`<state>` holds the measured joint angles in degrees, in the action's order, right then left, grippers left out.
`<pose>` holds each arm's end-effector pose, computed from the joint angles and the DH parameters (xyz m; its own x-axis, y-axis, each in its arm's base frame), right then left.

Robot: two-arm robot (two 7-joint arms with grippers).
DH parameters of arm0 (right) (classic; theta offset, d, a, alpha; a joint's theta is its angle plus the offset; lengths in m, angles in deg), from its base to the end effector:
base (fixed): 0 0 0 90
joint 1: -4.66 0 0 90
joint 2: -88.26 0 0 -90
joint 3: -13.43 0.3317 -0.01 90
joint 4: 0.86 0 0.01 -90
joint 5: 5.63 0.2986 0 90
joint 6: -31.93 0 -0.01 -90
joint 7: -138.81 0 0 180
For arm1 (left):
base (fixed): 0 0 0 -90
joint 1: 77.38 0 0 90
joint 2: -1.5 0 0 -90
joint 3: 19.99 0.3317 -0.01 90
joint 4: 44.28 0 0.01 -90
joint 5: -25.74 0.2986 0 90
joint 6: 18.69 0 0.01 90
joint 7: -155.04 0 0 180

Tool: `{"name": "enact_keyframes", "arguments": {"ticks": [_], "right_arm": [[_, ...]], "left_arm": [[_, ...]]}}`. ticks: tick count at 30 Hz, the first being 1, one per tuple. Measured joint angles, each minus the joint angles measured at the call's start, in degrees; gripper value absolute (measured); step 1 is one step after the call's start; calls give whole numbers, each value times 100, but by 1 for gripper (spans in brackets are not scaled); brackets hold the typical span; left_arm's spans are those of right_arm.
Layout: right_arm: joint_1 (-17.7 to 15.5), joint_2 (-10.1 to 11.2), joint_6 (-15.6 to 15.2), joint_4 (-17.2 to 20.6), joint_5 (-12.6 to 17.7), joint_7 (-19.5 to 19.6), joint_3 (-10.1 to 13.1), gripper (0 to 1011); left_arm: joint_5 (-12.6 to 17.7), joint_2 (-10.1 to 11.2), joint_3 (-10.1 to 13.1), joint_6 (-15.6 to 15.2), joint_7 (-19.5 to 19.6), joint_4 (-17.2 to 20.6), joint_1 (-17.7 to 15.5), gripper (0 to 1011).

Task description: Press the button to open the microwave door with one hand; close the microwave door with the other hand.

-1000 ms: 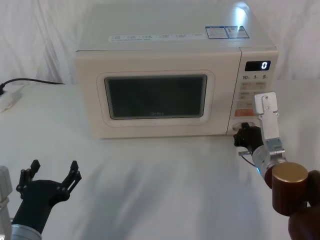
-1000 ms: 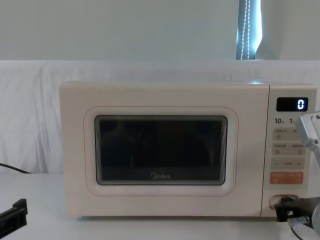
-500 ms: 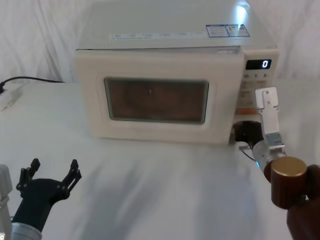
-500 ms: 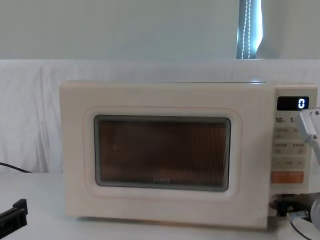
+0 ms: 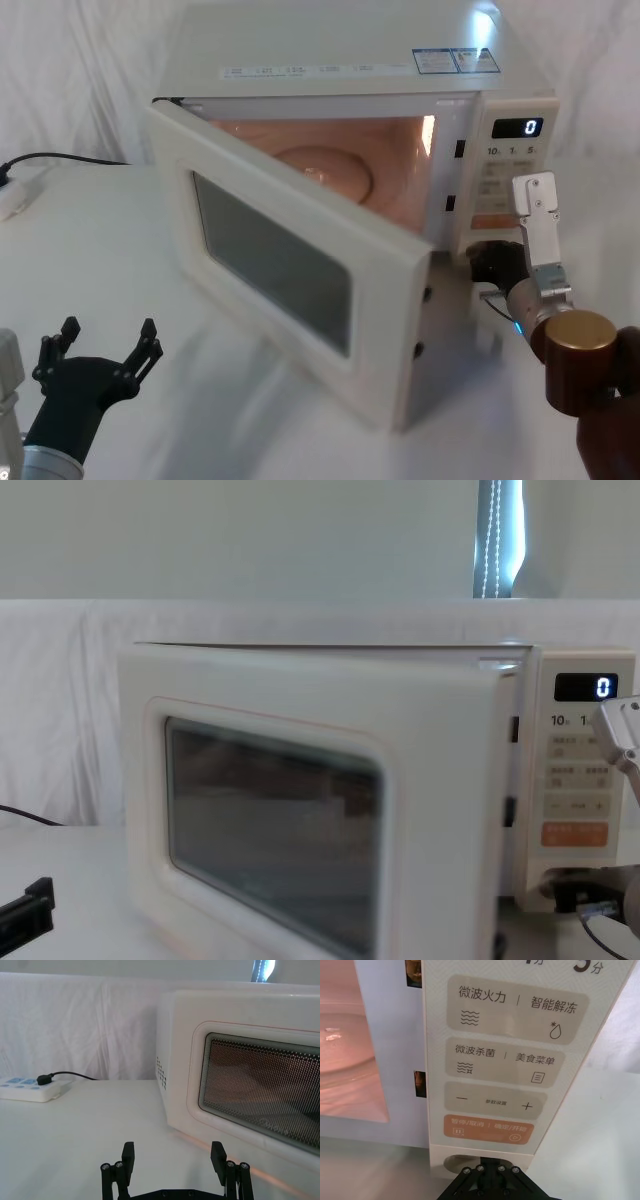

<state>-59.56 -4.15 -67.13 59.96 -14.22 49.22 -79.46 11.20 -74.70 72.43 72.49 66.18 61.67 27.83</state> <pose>0.4598 0.0342 -0.3234 0.0647 -0.9887 0.1349 0.9767 0.0350 -0.2119 0.2322 0.0485 -0.3243 0.1246 0.9917 -0.0327 -0.9921 0.1240 -0.0174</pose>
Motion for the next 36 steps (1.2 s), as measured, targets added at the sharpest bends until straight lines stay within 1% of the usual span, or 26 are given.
{"name": "enact_keyframes", "arguments": {"ticks": [13,22,28,29,34,35,36], "right_arm": [[-59,148,-209,129,67,-268,5,0],[-187,263,-397,375,144,-461,-12,0],[-409,363,-567,767,233,-651,-28,0],[-409,363,-567,767,233,-651,-28,0],[-670,439,-660,1218,358,-858,-80,0],[-762,466,-674,1385,418,-936,-93,0],[-762,466,-674,1385,418,-936,-93,0]], "left_arm": [[0,0,0,0,0,0,0,1001],[0,0,0,0,0,0,0,1001],[0,0,0,0,0,0,0,1001],[0,0,0,0,0,0,0,1001],[0,0,0,0,-1,0,0,1001],[0,0,0,0,0,0,0,1001],[0,0,0,0,0,0,0,1001]]}}
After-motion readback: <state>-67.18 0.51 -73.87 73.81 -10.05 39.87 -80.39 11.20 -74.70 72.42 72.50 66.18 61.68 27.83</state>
